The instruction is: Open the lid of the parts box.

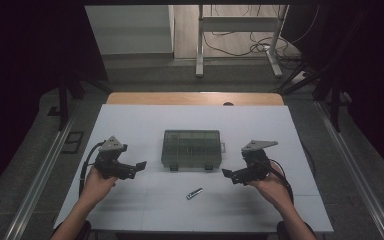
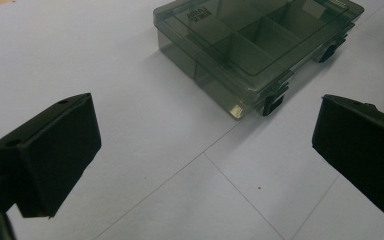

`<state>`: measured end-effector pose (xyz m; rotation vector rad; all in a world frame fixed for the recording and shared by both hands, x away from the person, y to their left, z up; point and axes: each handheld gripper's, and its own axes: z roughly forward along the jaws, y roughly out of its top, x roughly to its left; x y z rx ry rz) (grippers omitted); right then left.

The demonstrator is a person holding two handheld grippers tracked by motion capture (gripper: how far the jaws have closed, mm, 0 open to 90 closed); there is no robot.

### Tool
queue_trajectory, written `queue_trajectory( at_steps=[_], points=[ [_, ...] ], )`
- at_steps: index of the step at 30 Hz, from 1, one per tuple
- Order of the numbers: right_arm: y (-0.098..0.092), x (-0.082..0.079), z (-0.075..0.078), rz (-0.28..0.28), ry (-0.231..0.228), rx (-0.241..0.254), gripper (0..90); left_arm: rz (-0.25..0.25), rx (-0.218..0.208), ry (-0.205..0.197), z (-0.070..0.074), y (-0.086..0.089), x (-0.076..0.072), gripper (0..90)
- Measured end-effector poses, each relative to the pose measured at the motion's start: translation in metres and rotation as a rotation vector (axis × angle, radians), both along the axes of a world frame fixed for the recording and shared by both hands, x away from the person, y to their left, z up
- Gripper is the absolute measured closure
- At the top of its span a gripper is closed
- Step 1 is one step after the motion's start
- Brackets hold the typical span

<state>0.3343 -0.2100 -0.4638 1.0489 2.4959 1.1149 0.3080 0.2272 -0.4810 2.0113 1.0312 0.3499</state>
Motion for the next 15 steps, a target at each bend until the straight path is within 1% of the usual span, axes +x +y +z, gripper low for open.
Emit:
queue_trajectory(
  at_steps=[3, 8, 10, 11, 14, 15],
  points=[
    [0.002, 0.002, -0.001, 0.003, 0.01, -0.004, 0.0, -0.004, 0.001, -0.003, 0.0, -0.002, 0.003, 0.0],
    [0.005, 0.005, -0.001, 0.001, 0.01, -0.02, 0.1, -0.014, 0.002, -0.006, -0.001, -0.008, 0.007, 0.0],
    [0.005, 0.006, 0.0, 0.002, 0.004, -0.03, 2.7, -0.021, 0.004, -0.004, -0.001, -0.01, 0.009, 0.0],
    [0.005, 0.006, 0.0, 0.0, -0.006, -0.039, 5.2, -0.026, 0.012, -0.005, -0.001, -0.01, 0.009, 0.0],
    [0.004, 0.007, 0.002, -0.022, -0.026, -0.03, 11.0, -0.033, 0.013, -0.006, -0.002, -0.013, 0.011, 0.0],
    [0.005, 0.008, 0.002, -0.025, -0.033, -0.034, 12.2, -0.036, 0.02, -0.007, -0.002, -0.014, 0.012, 0.0]
  ],
)
